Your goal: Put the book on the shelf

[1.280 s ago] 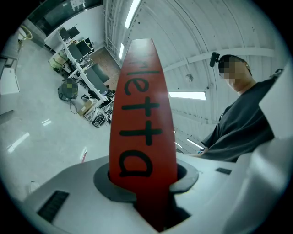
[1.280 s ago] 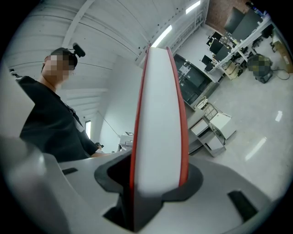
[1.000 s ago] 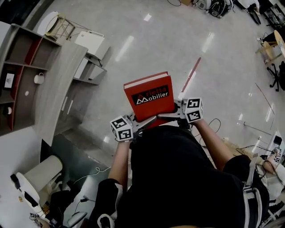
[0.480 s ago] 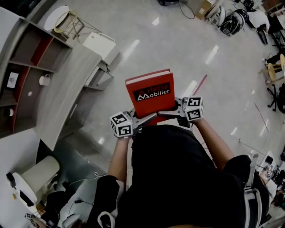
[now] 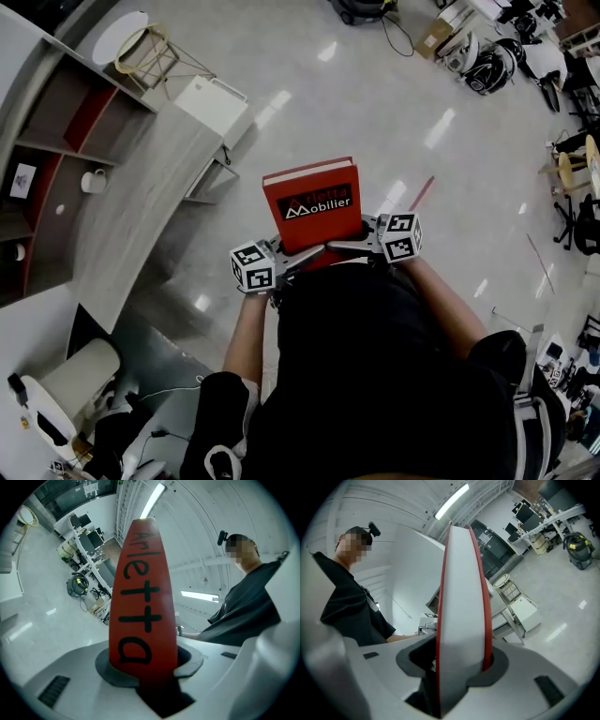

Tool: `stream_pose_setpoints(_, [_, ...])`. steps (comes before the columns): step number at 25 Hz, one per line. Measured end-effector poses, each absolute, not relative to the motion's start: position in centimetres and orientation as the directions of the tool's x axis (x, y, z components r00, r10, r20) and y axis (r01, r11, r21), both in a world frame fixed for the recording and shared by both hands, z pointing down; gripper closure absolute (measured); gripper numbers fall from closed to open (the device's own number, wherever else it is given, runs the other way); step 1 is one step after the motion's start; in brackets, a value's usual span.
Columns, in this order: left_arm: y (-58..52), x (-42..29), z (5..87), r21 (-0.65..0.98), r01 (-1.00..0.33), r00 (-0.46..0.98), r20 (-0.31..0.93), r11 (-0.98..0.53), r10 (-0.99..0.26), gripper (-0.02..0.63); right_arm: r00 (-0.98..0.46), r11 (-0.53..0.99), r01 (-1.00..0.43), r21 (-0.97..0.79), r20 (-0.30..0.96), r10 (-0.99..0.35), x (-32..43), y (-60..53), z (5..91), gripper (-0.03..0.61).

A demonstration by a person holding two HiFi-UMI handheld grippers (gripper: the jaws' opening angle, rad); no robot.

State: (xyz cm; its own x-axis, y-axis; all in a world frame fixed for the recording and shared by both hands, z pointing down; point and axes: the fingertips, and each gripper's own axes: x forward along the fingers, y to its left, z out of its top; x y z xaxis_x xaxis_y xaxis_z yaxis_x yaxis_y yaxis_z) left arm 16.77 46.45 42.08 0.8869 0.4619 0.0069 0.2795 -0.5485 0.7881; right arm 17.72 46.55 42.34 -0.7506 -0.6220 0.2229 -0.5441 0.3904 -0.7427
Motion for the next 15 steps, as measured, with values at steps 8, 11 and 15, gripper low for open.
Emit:
stream_pose_setpoints(8, [41.5, 16.8, 41.3, 0.774, 0.223, 0.934, 0.005, -0.592, 0.358, 0.447, -0.774, 0.449, -0.561, -0.695, 0.250, -0.582, 17.9, 41.5, 41.2, 0.388])
stream_pose_setpoints(11, [40.7, 16.0, 41.4, 0.756, 0.168, 0.948, 0.051, -0.633, 0.313, 0.436, -0.794, 0.459, -0.541, -0.705, 0.249, -0.554, 17.2, 40.9, 41.4, 0.388])
stream_pose_setpoints(15, [39.8, 14.7, 41.8, 0.757, 0.084, 0.970, 0.085, -0.648, 0.226, 0.426, -0.828, 0.478, -0.507, -0.718, 0.249, -0.503, 16.0, 40.0, 41.9, 0.382])
